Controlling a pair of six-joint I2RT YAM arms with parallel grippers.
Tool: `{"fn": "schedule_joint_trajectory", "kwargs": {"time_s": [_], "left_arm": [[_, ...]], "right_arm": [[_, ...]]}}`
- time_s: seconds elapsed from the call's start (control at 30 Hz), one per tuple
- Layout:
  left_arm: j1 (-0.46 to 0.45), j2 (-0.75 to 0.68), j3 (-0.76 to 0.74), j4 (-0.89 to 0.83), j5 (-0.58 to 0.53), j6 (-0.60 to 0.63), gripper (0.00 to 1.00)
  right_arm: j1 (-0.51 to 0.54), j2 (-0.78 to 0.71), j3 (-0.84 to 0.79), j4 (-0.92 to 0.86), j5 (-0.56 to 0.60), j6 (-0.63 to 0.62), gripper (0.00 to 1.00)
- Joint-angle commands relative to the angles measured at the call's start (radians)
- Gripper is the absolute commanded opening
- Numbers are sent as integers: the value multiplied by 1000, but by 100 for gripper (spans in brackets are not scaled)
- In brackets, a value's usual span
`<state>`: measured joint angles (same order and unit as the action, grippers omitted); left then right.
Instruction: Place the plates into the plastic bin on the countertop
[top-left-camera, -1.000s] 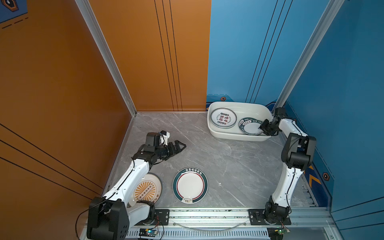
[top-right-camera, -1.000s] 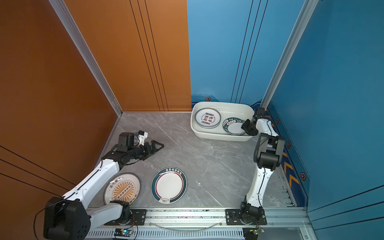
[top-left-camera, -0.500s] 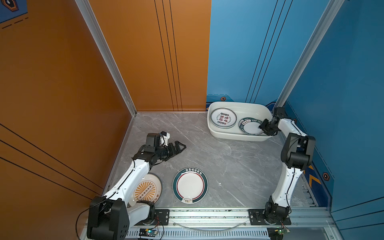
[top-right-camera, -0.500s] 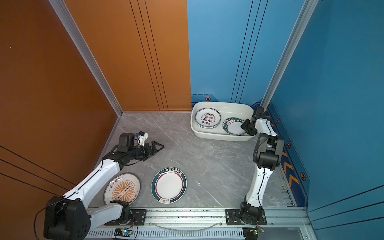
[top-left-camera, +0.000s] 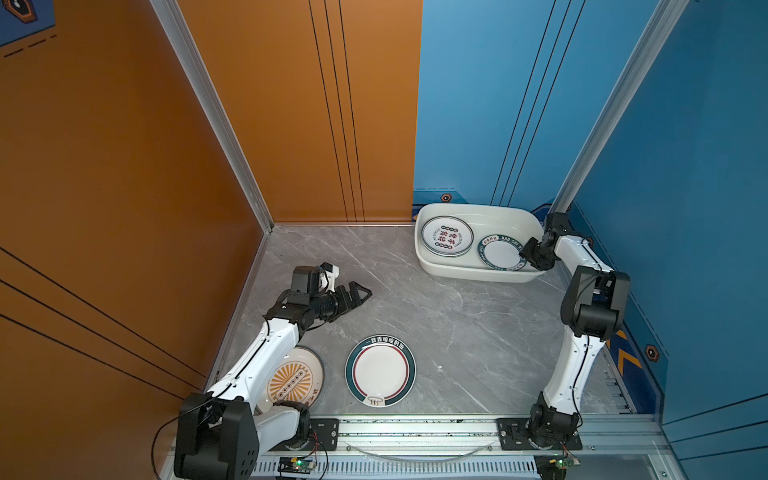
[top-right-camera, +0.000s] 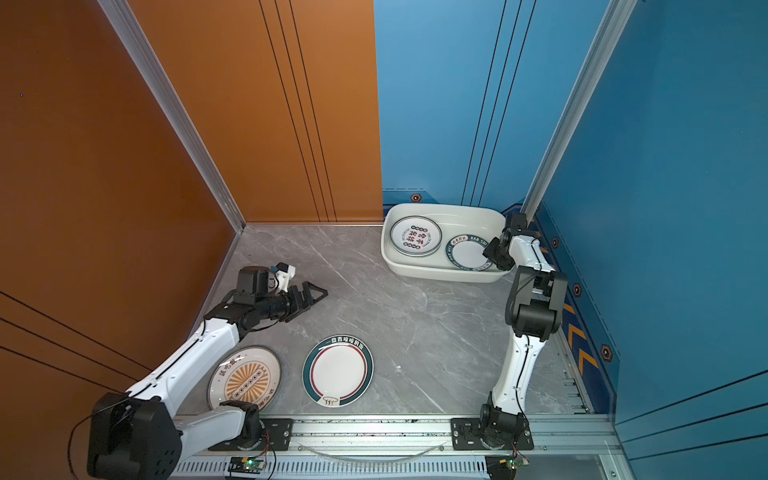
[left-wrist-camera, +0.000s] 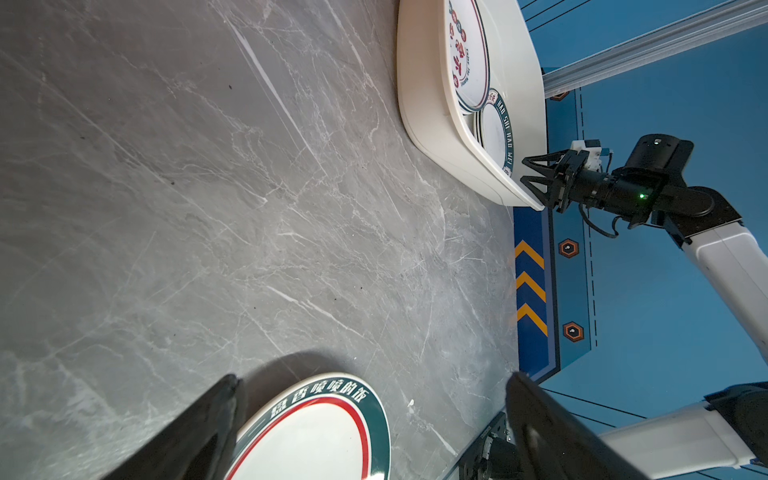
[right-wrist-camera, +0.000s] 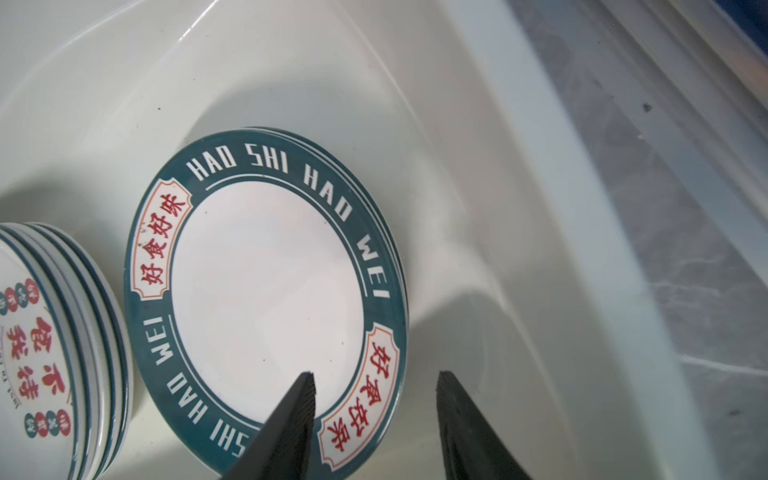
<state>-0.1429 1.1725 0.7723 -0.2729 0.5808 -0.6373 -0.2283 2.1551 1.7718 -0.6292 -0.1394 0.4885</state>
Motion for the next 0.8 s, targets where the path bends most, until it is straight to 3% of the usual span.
{"fn": "schedule_joint_trajectory", "kwargs": {"time_s": [0.0,0.17,0.37,0.6,0.77], "left_arm": [[9,-6,-11,0,17,-1,100],[16,-4,-2,-12,17,8,100],[31,-4,2,-20,17,13,100],[55,-8,-16,-25,29,19,100],[65,-33,-24,-37,34,19,100]], "right_arm": [[12,-59,6,-66,67,-31,50],[36,-221,-41,34,-52,-35,50],[121,-392,-52,16,-297,-64,53],[358,-563,-292,-53,-554,-190,56],[531,-657,-517,-21,-569,-234,58]]}}
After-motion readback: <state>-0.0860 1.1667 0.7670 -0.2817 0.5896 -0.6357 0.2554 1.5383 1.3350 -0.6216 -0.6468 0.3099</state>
